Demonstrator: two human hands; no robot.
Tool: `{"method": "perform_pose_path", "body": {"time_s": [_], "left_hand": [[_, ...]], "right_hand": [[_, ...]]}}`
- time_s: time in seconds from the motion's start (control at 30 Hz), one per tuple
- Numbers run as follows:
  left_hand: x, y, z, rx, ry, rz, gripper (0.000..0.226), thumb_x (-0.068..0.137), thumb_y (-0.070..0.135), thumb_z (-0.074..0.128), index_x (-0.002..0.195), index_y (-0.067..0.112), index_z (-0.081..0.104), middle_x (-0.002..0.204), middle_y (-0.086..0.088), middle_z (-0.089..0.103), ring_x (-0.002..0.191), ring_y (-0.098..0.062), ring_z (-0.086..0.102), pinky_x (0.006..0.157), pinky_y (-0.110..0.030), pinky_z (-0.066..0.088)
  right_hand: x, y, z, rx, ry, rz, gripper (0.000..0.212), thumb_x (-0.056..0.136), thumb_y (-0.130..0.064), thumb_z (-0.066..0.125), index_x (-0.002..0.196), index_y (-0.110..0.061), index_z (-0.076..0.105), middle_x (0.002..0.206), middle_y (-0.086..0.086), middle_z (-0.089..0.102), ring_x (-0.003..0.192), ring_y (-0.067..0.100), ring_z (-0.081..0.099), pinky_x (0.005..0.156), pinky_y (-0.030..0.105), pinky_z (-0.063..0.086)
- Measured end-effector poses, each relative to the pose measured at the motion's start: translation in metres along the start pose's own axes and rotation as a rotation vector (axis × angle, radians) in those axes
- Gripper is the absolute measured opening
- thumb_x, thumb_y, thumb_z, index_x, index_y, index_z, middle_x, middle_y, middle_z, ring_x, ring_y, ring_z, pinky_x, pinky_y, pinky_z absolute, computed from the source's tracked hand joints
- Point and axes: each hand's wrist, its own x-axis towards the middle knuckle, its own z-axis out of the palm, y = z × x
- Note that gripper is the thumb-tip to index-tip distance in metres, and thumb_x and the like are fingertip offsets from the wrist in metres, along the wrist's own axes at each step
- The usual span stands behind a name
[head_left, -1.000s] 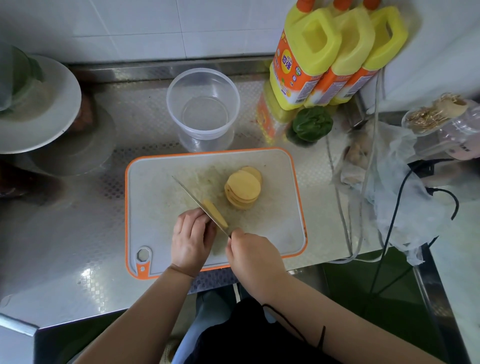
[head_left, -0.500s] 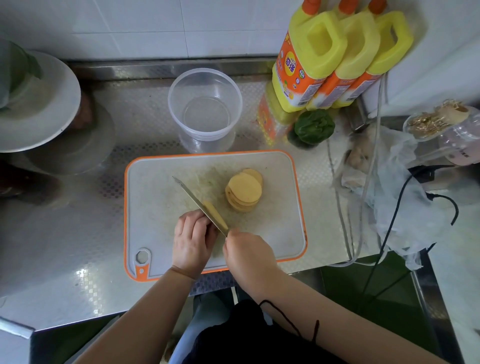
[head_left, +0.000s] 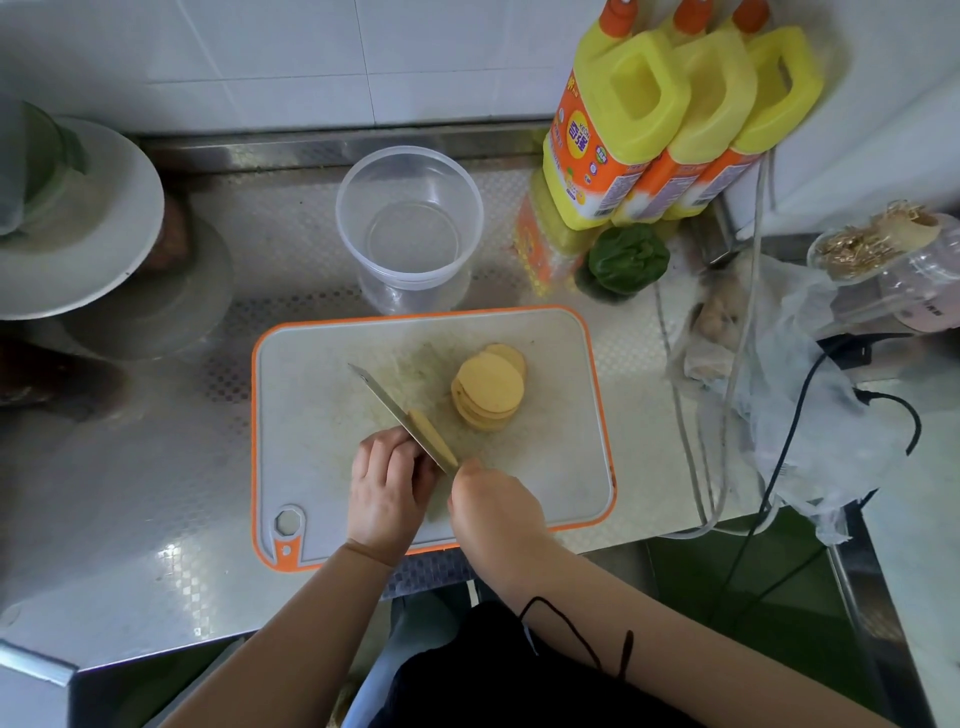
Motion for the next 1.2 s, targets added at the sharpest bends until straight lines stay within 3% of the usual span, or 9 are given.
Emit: {"method": "perform_pose_path", "body": {"time_s": [0.1, 0.23, 0.4, 0.5, 0.63, 0.7, 0.83, 1.03, 1.2], "left_hand": [[0.000, 0.001, -0.001, 0.012, -0.019, 0.011, 0.007, 0.101, 0.015, 0.046, 0.104, 0.012, 0.051, 0.108, -0.004, 0.052, 0.091, -0.027, 0.052, 0.084, -0.033, 0.043], [0.001, 0.000, -0.001, 0.021, -0.025, 0.017, 0.006, 0.101, 0.014, 0.047, 0.104, 0.012, 0.051, 0.108, -0.004, 0.051, 0.090, -0.028, 0.052, 0.083, -0.033, 0.044], [-0.002, -0.003, -0.002, 0.069, -0.046, 0.037, 0.016, 0.099, 0.014, 0.052, 0.115, 0.013, 0.054, 0.108, -0.006, 0.051, 0.091, -0.029, 0.053, 0.083, -0.035, 0.045], [0.001, -0.003, -0.001, 0.069, -0.049, 0.046, 0.019, 0.096, 0.013, 0.055, 0.115, 0.014, 0.057, 0.105, -0.005, 0.051, 0.090, -0.028, 0.053, 0.083, -0.035, 0.045], [0.003, -0.001, -0.002, 0.044, -0.037, 0.034, 0.016, 0.098, 0.015, 0.054, 0.114, 0.015, 0.058, 0.103, -0.004, 0.051, 0.089, -0.027, 0.054, 0.081, -0.034, 0.045], [0.003, 0.000, -0.003, 0.048, -0.033, 0.032, 0.017, 0.098, 0.014, 0.054, 0.114, 0.014, 0.058, 0.104, -0.004, 0.051, 0.089, -0.027, 0.053, 0.083, -0.032, 0.044], [0.003, 0.000, -0.003, 0.057, -0.032, 0.031, 0.018, 0.096, 0.013, 0.055, 0.114, 0.013, 0.058, 0.104, -0.005, 0.050, 0.090, -0.027, 0.052, 0.084, -0.031, 0.043], [0.004, -0.001, -0.004, 0.057, -0.038, 0.045, 0.020, 0.096, 0.011, 0.057, 0.115, 0.011, 0.058, 0.104, -0.006, 0.052, 0.091, -0.027, 0.052, 0.085, -0.030, 0.042], [0.003, -0.001, -0.004, 0.056, -0.021, 0.034, 0.018, 0.095, 0.010, 0.057, 0.114, 0.012, 0.058, 0.104, -0.006, 0.053, 0.089, -0.026, 0.053, 0.084, -0.029, 0.043]], "right_hand": [[0.008, 0.006, 0.006, -0.006, -0.068, 0.019, 0.031, 0.098, -0.006, 0.043, 0.128, -0.001, 0.043, 0.116, 0.013, 0.061, 0.107, 0.028, 0.060, 0.087, 0.033, 0.048], [0.016, 0.012, 0.013, 0.030, -0.099, 0.060, 0.033, 0.099, -0.009, 0.040, 0.131, -0.002, 0.041, 0.118, 0.013, 0.060, 0.109, 0.028, 0.059, 0.088, 0.034, 0.047], [0.017, 0.012, 0.014, -0.052, -0.127, 0.013, 0.051, 0.100, -0.010, 0.041, 0.146, 0.002, 0.022, 0.128, 0.016, 0.055, 0.116, 0.029, 0.055, 0.094, 0.034, 0.045], [0.017, 0.015, 0.007, -0.010, -0.160, -0.006, 0.043, 0.100, -0.019, 0.044, 0.137, -0.001, 0.034, 0.120, 0.014, 0.059, 0.110, 0.029, 0.059, 0.089, 0.035, 0.047], [0.017, 0.033, -0.013, 0.291, -0.310, 0.051, 0.047, 0.097, -0.052, 0.038, 0.110, -0.009, 0.053, 0.097, 0.008, 0.059, 0.093, 0.026, 0.058, 0.079, 0.037, 0.044], [0.021, 0.040, -0.022, 0.354, -0.229, 0.069, 0.046, 0.098, -0.052, 0.035, 0.112, -0.013, 0.054, 0.100, 0.005, 0.060, 0.097, 0.025, 0.059, 0.083, 0.038, 0.047], [0.034, 0.031, -0.022, 0.285, -0.070, -0.047, 0.044, 0.097, -0.044, 0.047, 0.132, -0.018, 0.049, 0.117, 0.003, 0.062, 0.108, 0.024, 0.058, 0.088, 0.038, 0.049], [0.038, 0.035, -0.019, 0.150, 0.146, -0.108, 0.027, 0.099, -0.031, 0.043, 0.108, -0.012, 0.059, 0.088, 0.005, 0.065, 0.079, 0.027, 0.063, 0.067, 0.038, 0.051], [0.045, 0.051, -0.035, 0.235, 0.196, 0.040, 0.023, 0.097, -0.030, 0.043, 0.104, -0.013, 0.058, 0.086, 0.004, 0.063, 0.082, 0.028, 0.061, 0.063, 0.032, 0.042]]}}
